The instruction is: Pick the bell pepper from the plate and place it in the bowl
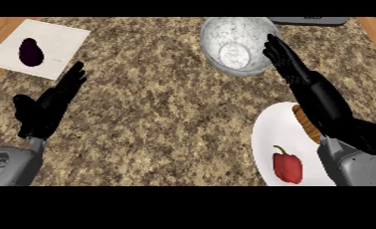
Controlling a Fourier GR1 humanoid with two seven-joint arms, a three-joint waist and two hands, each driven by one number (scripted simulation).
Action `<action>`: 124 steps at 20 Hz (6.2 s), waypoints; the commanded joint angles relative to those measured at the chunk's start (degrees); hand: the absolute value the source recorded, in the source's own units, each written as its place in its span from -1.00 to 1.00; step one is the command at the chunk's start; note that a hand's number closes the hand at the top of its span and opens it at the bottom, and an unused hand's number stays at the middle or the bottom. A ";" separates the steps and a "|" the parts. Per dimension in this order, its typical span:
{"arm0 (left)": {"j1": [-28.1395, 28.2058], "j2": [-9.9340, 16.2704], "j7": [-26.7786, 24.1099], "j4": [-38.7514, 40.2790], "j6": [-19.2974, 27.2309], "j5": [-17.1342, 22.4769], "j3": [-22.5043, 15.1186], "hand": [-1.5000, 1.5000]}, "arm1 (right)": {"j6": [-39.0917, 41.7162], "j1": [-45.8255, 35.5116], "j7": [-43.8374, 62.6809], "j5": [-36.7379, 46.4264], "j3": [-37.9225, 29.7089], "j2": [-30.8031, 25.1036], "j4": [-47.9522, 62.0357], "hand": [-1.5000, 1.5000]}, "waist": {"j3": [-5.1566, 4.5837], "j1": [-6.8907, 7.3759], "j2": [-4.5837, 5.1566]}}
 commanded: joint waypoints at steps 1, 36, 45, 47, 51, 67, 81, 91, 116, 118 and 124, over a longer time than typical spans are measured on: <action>2.91 1.35 -0.04 -4.10 -1.04 0.37 1.74 0.00 | -7.07 1.74 2.31 4.58 0.39 3.74 -2.36 1.00 | -0.12 -2.51 0.34; -1.90 -13.79 2.42 -11.29 1.88 -6.24 -10.21 0.00 | 15.93 8.86 81.25 21.37 6.41 -7.31 -16.78 -1.00 | -0.41 -1.19 1.08; 2.55 -13.51 2.33 -15.08 2.23 -7.93 -10.96 0.00 | 13.01 4.34 85.83 19.41 11.61 -7.32 -12.25 -1.00 | -0.27 -1.60 0.58; 0.34 -13.99 4.00 -14.79 1.77 -7.12 -9.76 0.00 | 12.52 4.35 86.01 19.84 12.12 -7.72 -13.96 -1.00 | -0.26 -2.51 0.51; 3.30 -14.11 3.79 -16.67 1.71 -6.72 -9.31 0.00 | 11.67 3.58 85.58 22.92 12.91 -8.41 -13.92 -1.00 | -0.22 -2.61 0.44; 1.30 -15.47 4.05 -13.56 -0.13 -8.44 -6.67 0.00 | 8.36 9.08 80.81 39.22 18.55 -6.13 -9.90 -1.00 | -0.17 -3.17 0.55; 7.53 -15.36 4.54 -20.41 -1.97 -10.90 -5.48 0.00 | 9.29 13.76 74.29 42.00 13.66 -3.14 -7.17 -1.00 | -0.13 -2.68 0.46; -0.50 -19.44 5.68 -10.92 -7.53 -11.53 0.97 0.00 | 8.66 10.17 60.93 50.92 10.44 0.32 0.66 1.00 | -0.13 -3.03 0.62; -0.37 -22.34 6.04 -12.19 -8.38 -14.56 -1.44 0.00 | -9.52 -46.41 63.06 62.22 22.14 20.33 35.83 1.00 | -0.19 0.80 1.20; 0.60 -21.92 4.97 -11.14 -8.76 -15.05 -1.50 0.00 | -12.55 -49.99 63.38 62.03 19.46 20.34 36.19 1.00 | -0.20 0.55 1.21; 2.19 -21.69 4.97 -13.27 -8.68 -14.85 -0.51 0.00 | -24.15 -51.52 61.76 62.00 15.56 20.35 41.74 1.00 | -0.17 -0.56 0.99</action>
